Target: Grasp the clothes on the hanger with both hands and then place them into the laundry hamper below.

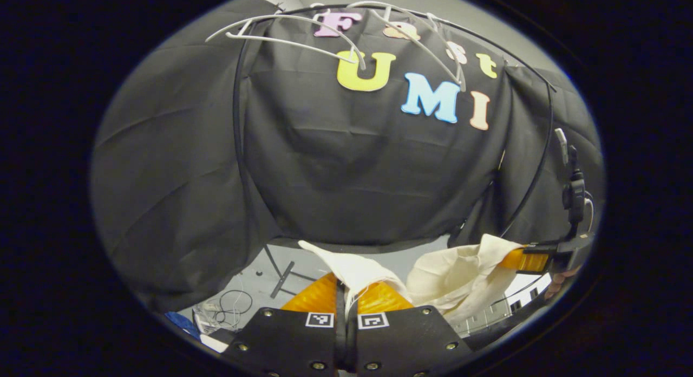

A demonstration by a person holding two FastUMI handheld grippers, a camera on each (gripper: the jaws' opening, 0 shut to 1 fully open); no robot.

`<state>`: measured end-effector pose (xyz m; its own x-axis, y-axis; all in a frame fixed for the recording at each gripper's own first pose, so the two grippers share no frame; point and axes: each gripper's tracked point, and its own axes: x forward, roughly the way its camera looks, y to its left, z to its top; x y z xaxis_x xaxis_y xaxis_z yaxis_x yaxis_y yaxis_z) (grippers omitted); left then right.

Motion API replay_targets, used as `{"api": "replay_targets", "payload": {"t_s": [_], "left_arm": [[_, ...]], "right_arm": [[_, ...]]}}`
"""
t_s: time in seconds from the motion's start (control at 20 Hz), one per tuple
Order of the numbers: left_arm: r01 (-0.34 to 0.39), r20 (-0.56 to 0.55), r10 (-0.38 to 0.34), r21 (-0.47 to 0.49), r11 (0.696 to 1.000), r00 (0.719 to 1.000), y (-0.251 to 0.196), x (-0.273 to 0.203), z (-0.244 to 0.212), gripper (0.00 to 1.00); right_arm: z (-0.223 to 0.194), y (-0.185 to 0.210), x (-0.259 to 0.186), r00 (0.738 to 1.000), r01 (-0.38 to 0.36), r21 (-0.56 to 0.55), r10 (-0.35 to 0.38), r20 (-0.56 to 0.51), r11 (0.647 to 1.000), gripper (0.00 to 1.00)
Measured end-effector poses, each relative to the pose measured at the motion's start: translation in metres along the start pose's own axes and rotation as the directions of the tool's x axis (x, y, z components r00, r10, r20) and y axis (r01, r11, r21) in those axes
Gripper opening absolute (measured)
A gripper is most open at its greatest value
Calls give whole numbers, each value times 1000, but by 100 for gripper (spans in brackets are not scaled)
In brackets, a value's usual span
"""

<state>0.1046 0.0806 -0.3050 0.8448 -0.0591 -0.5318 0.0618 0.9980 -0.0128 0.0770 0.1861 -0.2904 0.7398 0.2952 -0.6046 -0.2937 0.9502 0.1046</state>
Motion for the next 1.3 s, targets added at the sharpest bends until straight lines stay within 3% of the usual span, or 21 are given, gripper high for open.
{"api": "replay_targets", "payload": {"t_s": [0.45, 0.6, 0.7, 0.75, 0.8, 0.85, 0.9, 1.05, 1.2, 1.3], "left_arm": [[56, -129, -50, 45, 997, 990, 12, 55, -67, 1], [63, -157, -49, 86, 994, 986, 11, 65, -77, 1], [61, -174, -45, 89, 994, 984, 11, 69, -83, 1], [56, -188, -39, 81, 995, 981, 11, 69, -87, 4], [40, -206, -25, 73, 997, 978, 15, 69, -93, 1], [27, -223, -12, 65, 998, 975, 19, 67, -100, 13], [14, -233, 0, 58, 998, 972, 22, 66, -104, 12], [-4, -232, 9, 22, 1000, 973, 17, 59, -99, 54], [-74, -217, 80, 37, 997, 973, 25, 45, -88, 96], [-104, -217, 110, 40, 994, 970, 19, 37, -83, 96]], "right_arm": [[-51, -1, 47, 986, 100, -11, -100, -130, 995, 6], [-64, -3, 47, 979, 102, 5, -99, -176, 995, 6], [-66, -4, 47, 977, 87, 25, -81, -199, 996, 12], [-66, -8, 46, 974, 89, 39, -79, -213, 995, 7], [-67, -10, 46, 972, 84, 56, -70, -223, 995, 18], [-66, -9, 44, 972, 73, 69, -55, -229, 995, 29], [-67, -5, 43, 973, 51, 78, -32, -229, 996, 38], [-58, -7, 36, 975, -9, 62, 23, -223, 998, 100], [-56, -20, 23, 977, -38, 26, 43, -209, 999, 98], [-54, -33, 15, 978, -47, 18, 50, -201, 999, 98]]}}
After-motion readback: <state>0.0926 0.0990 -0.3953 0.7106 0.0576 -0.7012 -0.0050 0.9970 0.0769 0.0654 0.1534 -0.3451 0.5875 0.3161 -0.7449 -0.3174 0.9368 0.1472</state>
